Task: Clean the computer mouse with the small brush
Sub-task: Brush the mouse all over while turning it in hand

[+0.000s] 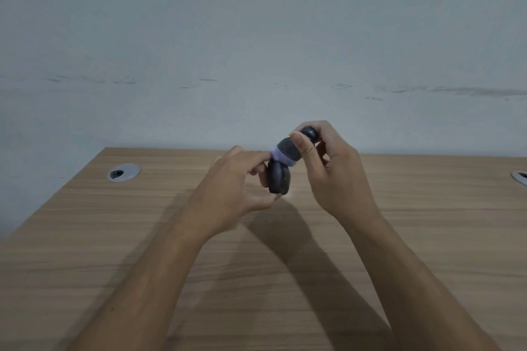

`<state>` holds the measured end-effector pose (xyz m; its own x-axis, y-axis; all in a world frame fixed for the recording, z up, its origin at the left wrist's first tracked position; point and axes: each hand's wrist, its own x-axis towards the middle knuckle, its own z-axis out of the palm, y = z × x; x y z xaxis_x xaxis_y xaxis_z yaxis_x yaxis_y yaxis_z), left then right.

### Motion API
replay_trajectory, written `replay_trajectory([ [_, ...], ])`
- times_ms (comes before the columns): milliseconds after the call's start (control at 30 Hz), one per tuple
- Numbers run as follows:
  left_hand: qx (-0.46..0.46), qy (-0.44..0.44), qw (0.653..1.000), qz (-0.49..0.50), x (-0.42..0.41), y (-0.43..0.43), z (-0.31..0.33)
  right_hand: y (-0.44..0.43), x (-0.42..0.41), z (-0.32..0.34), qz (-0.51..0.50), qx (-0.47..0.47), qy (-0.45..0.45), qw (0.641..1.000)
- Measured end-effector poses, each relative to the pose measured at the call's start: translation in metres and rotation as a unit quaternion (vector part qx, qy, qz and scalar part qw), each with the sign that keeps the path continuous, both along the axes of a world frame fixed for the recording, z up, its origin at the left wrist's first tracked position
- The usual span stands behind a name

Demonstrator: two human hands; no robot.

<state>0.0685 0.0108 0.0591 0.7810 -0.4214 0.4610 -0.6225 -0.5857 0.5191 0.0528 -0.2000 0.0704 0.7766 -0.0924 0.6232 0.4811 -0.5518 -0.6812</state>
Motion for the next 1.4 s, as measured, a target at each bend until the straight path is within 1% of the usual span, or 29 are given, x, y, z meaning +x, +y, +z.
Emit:
replay_trajectory([
  [67, 0.019, -0.024, 0.999, -0.009, -0.003, -0.001, 0.002, -0.004, 0.002, -0.003, -0.024, 0.003, 0.013, 1.000],
  [133, 0.038, -0.038, 0.999, 0.006, 0.000, 0.000, -0.001, -0.003, 0.001, -0.001, -0.025, 0.010, 0.019, 0.999],
  [200, 0.056, -0.038, 0.997, 0.034, 0.005, 0.003, -0.006, 0.002, -0.003, 0.006, 0.005, 0.016, 0.015, 1.000],
  [267, 0.063, -0.043, 0.996, 0.047, 0.009, 0.006, -0.008, 0.008, -0.007, 0.012, 0.046, 0.003, 0.014, 0.999],
  [300, 0.059, -0.044, 0.996, 0.051, 0.009, 0.006, -0.008, 0.010, -0.007, 0.012, 0.050, -0.004, 0.011, 0.999],
  [400, 0.037, -0.067, 0.996, 0.048, 0.008, 0.010, -0.006, 0.004, -0.002, 0.003, -0.014, 0.005, 0.005, 1.000],
  [467, 0.038, -0.074, 0.996, 0.038, 0.005, 0.010, -0.004, -0.005, 0.003, -0.005, -0.068, 0.027, 0.018, 0.997],
  [533, 0.033, -0.075, 0.996, 0.030, 0.005, 0.010, -0.003, -0.011, 0.006, -0.010, -0.098, 0.058, 0.035, 0.993],
  [600, 0.025, -0.076, 0.996, 0.029, 0.006, 0.010, -0.003, -0.009, 0.006, -0.008, -0.093, 0.074, 0.034, 0.992],
  [700, 0.008, -0.070, 0.997, 0.045, 0.008, 0.013, -0.006, 0.005, 0.000, 0.000, -0.027, 0.063, 0.021, 0.997],
  [767, -0.006, -0.056, 0.997, 0.056, 0.007, 0.016, -0.005, 0.010, -0.002, 0.002, -0.003, 0.051, 0.016, 0.999],
  [833, -0.002, -0.064, 0.997, 0.051, 0.006, 0.017, -0.001, 0.006, 0.000, -0.002, -0.022, 0.061, 0.013, 0.998],
  [933, 0.010, -0.072, 0.997, 0.029, 0.005, 0.014, 0.000, -0.003, 0.005, -0.009, -0.084, 0.084, 0.030, 0.992],
  [1000, 0.008, -0.060, 0.998, 0.031, 0.007, 0.012, -0.005, -0.003, 0.006, -0.011, -0.096, 0.090, 0.037, 0.991],
  [1033, -0.001, -0.050, 0.998, 0.039, 0.007, 0.011, -0.007, -0.001, 0.005, -0.011, -0.085, 0.086, 0.034, 0.992],
  [1133, -0.058, -0.003, 0.996, 0.069, 0.008, 0.011, -0.009, 0.014, -0.001, -0.005, -0.011, 0.046, 0.026, 0.999],
  [1200, -0.096, 0.040, 0.991, 0.080, 0.008, 0.014, -0.007, 0.019, -0.002, -0.005, 0.011, 0.033, 0.025, 0.999],
  [1233, -0.108, 0.060, 0.989, 0.082, 0.008, 0.015, -0.004, 0.018, 0.000, -0.007, -0.002, 0.037, 0.020, 0.999],
  [1300, -0.131, 0.092, 0.984, 0.077, 0.007, 0.019, -0.001, 0.010, 0.005, -0.015, -0.060, 0.047, 0.015, 0.997],
  [1400, -0.157, 0.135, 0.977, 0.047, 0.007, 0.020, 0.003, -0.007, 0.011, -0.030, -0.132, 0.048, 0.063, 0.988],
])
